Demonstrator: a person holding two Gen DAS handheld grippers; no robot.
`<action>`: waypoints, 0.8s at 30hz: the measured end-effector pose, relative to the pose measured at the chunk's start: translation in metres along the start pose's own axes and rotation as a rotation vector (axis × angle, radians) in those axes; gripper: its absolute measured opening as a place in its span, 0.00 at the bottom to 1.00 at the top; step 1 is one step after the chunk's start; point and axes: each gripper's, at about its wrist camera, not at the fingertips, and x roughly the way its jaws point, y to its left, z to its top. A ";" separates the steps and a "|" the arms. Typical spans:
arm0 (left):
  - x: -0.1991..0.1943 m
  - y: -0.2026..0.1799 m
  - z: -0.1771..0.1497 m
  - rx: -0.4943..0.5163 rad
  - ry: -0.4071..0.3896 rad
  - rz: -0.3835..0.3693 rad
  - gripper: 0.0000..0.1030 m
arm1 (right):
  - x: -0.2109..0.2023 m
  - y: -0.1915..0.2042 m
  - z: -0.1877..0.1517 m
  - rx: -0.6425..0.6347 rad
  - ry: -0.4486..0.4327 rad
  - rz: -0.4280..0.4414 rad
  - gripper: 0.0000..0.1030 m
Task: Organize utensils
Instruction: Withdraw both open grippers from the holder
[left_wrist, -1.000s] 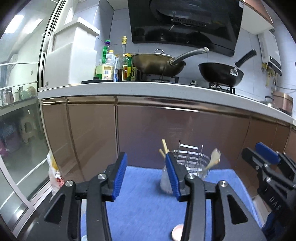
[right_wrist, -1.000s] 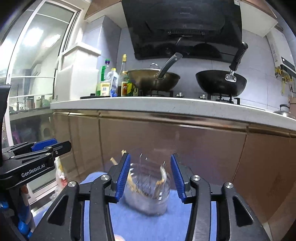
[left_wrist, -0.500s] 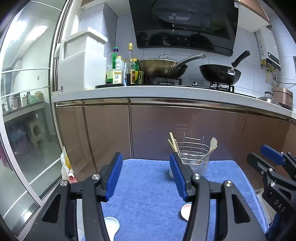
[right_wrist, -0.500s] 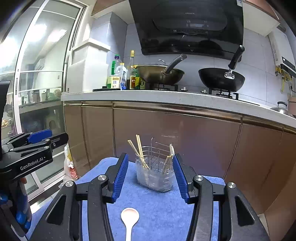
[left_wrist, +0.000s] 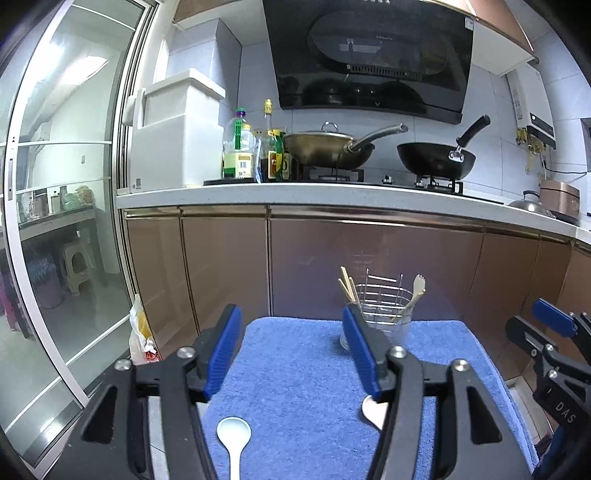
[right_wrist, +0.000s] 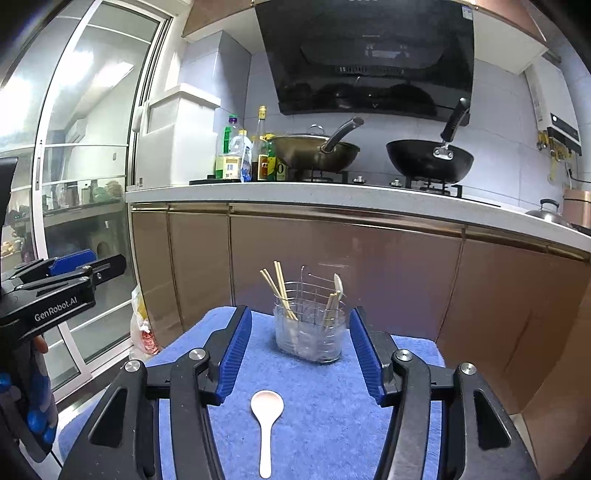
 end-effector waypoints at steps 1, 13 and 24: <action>-0.003 0.001 0.000 -0.001 -0.011 0.003 0.58 | -0.004 0.000 0.000 0.001 -0.005 -0.004 0.54; -0.034 0.002 0.006 -0.002 -0.089 0.014 0.61 | -0.040 -0.002 0.005 0.000 -0.085 -0.053 0.73; -0.054 0.000 0.011 0.024 -0.154 0.036 0.61 | -0.064 -0.009 0.010 0.015 -0.153 -0.089 0.79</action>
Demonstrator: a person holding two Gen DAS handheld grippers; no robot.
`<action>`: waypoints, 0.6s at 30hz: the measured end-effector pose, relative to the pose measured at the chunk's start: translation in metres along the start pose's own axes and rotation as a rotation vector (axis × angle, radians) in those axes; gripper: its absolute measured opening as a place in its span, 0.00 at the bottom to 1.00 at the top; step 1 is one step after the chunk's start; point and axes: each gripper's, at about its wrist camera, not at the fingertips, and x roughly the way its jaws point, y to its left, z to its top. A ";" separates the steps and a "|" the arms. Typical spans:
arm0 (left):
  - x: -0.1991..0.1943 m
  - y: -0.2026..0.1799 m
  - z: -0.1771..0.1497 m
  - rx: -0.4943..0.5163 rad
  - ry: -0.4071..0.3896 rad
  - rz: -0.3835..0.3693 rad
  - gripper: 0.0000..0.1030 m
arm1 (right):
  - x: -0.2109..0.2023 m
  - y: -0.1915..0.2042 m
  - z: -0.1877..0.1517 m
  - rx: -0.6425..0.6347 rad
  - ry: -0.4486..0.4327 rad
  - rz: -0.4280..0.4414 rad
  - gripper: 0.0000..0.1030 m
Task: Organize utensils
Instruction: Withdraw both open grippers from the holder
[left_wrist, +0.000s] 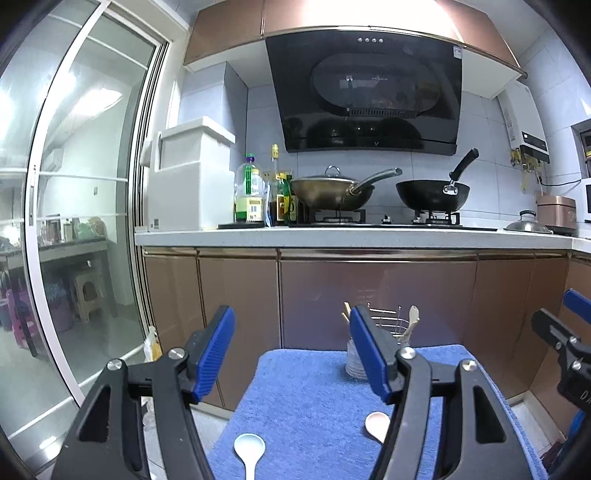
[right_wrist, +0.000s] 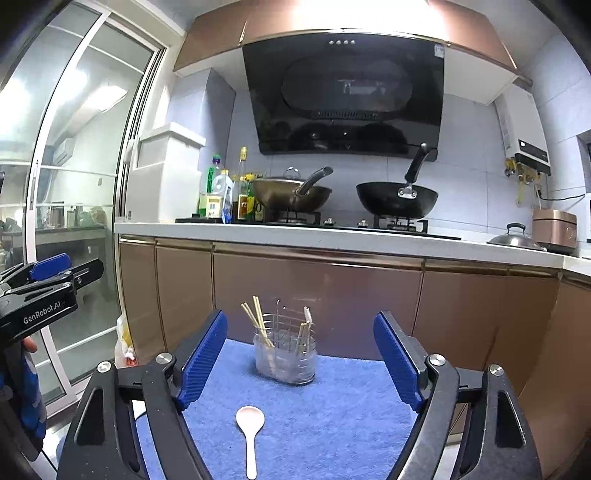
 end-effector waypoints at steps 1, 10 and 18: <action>-0.001 -0.001 0.001 0.004 -0.005 0.001 0.61 | -0.001 -0.001 0.001 0.003 -0.006 -0.003 0.80; -0.005 -0.007 0.000 0.028 -0.012 -0.004 0.61 | -0.004 -0.010 -0.003 0.020 -0.006 -0.016 0.85; -0.004 -0.013 -0.004 0.050 -0.023 -0.013 0.61 | 0.005 -0.015 -0.010 0.033 0.020 -0.019 0.85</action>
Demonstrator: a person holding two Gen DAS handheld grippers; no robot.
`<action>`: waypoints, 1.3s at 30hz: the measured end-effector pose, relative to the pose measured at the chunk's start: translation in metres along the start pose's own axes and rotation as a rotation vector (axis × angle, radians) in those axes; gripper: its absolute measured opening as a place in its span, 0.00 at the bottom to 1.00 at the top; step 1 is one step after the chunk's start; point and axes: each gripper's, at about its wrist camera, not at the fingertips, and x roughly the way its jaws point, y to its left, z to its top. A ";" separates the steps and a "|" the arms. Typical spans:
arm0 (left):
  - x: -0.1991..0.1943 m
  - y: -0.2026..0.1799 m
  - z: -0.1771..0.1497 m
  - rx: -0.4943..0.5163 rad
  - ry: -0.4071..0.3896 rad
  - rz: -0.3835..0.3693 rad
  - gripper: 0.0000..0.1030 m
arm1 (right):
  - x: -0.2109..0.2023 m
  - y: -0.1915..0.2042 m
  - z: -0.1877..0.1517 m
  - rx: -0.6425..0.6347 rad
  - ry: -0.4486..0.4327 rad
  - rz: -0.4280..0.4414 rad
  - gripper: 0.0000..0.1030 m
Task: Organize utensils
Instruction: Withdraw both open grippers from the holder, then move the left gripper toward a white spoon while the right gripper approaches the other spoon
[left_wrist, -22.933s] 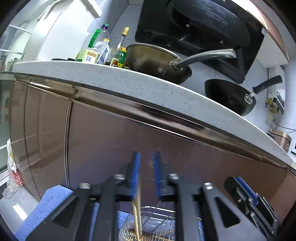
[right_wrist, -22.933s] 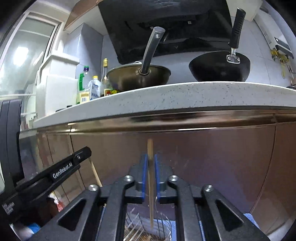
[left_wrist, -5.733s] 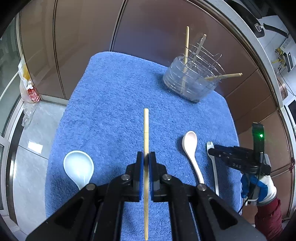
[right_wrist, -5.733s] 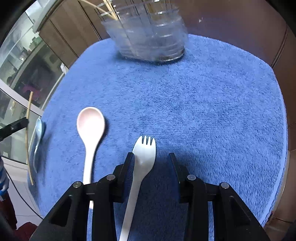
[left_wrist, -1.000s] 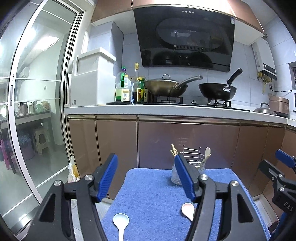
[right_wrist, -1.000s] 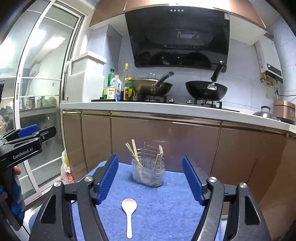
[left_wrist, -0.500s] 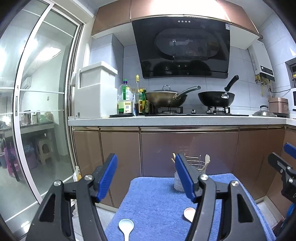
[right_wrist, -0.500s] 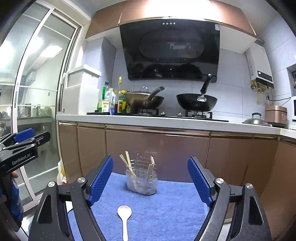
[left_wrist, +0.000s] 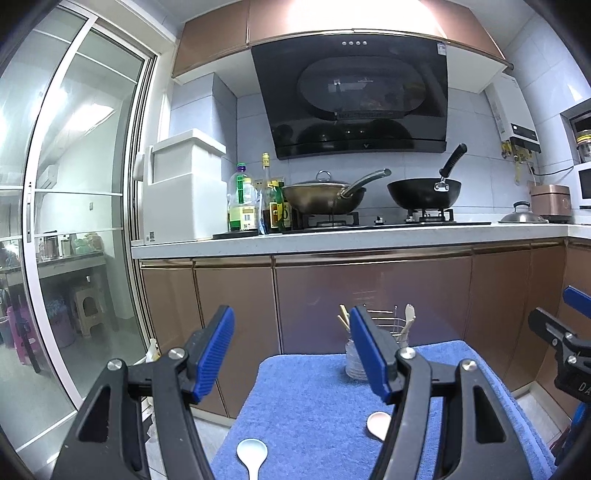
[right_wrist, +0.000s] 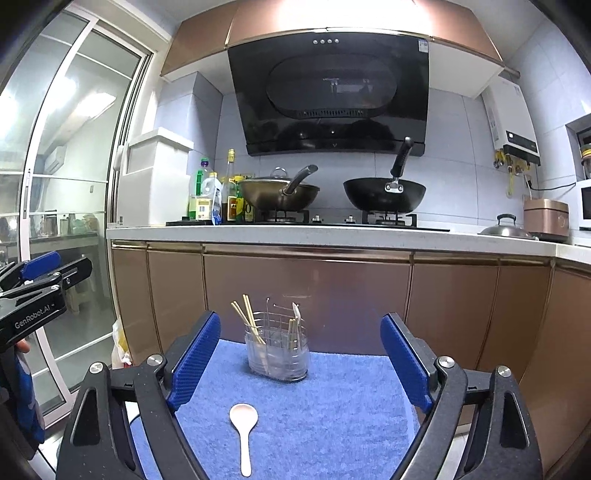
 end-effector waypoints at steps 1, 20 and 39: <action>0.001 0.000 0.000 0.001 0.002 -0.001 0.61 | 0.001 0.000 -0.001 0.002 0.004 0.000 0.85; 0.020 -0.004 -0.006 0.026 0.080 -0.018 0.61 | 0.016 -0.008 -0.006 0.008 0.032 -0.008 0.85; 0.069 0.005 -0.018 -0.007 0.167 -0.003 0.61 | 0.065 -0.005 -0.019 0.004 0.131 0.029 0.85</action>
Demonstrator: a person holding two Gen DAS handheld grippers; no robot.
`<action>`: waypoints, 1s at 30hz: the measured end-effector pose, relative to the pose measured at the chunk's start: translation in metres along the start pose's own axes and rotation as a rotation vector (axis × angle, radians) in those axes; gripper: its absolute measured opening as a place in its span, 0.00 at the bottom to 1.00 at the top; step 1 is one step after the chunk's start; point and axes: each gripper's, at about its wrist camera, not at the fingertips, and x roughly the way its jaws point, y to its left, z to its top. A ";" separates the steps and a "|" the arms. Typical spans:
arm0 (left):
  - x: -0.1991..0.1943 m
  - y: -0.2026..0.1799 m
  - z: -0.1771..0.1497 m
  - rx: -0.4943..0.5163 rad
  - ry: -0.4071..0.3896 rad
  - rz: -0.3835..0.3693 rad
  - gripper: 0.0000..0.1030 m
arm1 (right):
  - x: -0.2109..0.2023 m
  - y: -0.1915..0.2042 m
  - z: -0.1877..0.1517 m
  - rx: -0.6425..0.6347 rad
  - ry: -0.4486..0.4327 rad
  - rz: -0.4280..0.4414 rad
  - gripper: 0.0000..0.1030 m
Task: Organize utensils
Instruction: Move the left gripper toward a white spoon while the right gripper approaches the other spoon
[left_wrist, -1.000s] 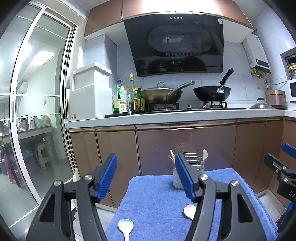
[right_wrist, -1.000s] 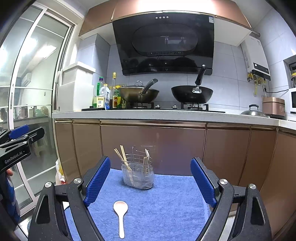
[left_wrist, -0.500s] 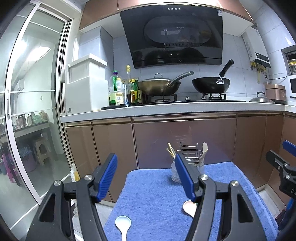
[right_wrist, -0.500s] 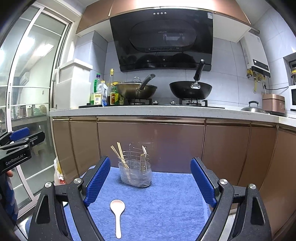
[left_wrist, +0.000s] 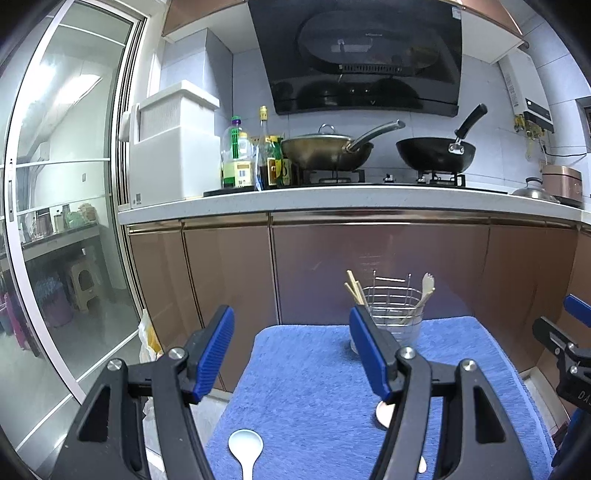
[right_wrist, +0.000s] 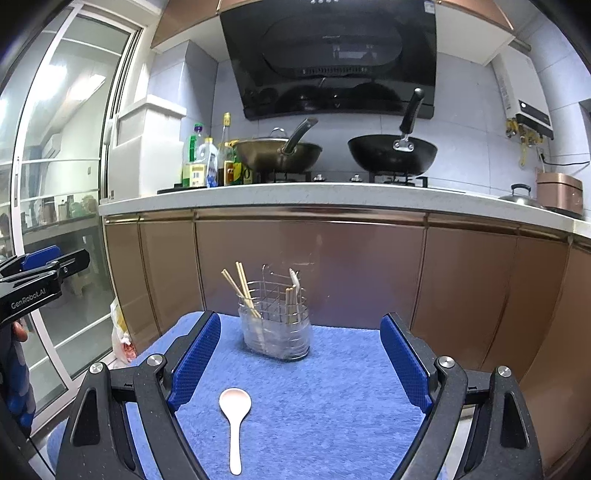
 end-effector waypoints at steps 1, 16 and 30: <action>0.003 0.001 -0.001 0.000 0.006 0.002 0.61 | 0.002 0.001 0.000 -0.002 0.004 0.002 0.85; 0.062 0.048 -0.056 -0.022 0.303 -0.112 0.61 | 0.040 0.006 -0.019 -0.005 0.121 0.084 0.84; 0.115 0.121 -0.127 -0.207 0.652 -0.204 0.60 | 0.091 0.036 -0.057 -0.142 0.312 0.199 0.66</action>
